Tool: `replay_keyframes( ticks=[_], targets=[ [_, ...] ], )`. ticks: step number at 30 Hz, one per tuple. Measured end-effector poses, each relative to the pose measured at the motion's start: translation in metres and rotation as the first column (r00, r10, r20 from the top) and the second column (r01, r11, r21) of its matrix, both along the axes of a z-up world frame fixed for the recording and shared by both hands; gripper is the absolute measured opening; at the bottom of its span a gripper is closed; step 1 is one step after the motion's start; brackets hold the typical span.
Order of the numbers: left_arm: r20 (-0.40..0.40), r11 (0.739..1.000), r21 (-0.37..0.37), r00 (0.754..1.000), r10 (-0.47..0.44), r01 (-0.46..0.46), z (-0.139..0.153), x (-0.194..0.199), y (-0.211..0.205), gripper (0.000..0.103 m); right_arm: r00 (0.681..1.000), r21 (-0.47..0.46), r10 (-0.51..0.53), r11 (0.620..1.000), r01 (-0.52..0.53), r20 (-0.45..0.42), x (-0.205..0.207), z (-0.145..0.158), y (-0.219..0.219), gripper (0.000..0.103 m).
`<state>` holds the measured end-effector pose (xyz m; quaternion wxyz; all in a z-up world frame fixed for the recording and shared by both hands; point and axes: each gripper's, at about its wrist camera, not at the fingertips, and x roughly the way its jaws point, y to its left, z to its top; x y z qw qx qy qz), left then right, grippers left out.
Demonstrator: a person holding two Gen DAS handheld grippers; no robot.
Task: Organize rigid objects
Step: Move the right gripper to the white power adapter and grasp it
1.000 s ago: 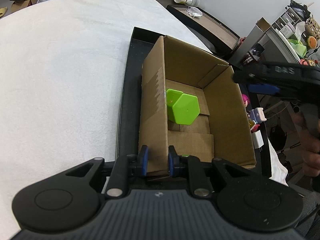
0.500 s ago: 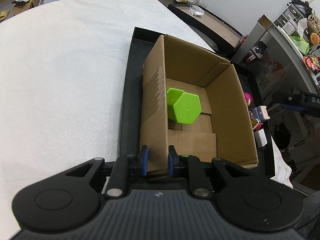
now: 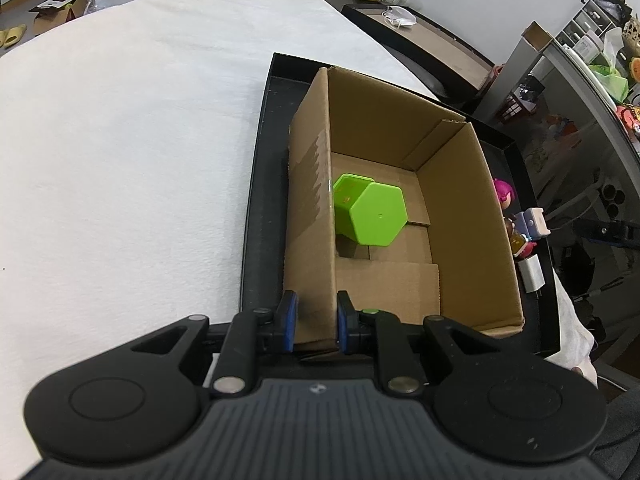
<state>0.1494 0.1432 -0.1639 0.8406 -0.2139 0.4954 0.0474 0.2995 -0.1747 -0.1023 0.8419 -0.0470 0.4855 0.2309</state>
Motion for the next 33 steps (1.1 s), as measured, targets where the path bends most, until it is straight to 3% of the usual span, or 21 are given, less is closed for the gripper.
replay_keyframes(
  ticks=[13,21,27,33],
  targets=[
    [-0.023,0.999,0.035,1.0,0.003,-0.002,0.001,0.003,-0.005,0.019,0.997,0.035,-0.015,0.999,0.018,-0.079,0.019,-0.034,-0.036,0.059],
    [-0.041,0.998,0.064,0.999,0.012,-0.009,0.001,0.006,-0.009,0.019,0.981,0.101,-0.015,0.994,0.035,-0.196,0.04,-0.06,-0.056,0.057],
    [-0.057,0.995,0.103,0.998,0.017,-0.011,0.003,0.009,-0.016,0.019,0.972,0.09,0.006,0.996,0.016,-0.236,0.052,-0.079,-0.056,0.057],
    [-0.065,0.993,0.116,0.998,0.023,-0.015,0.003,0.01,-0.017,0.019,0.975,0.0,0.025,1.0,-0.025,-0.222,0.058,-0.095,-0.049,0.055]
  ],
)
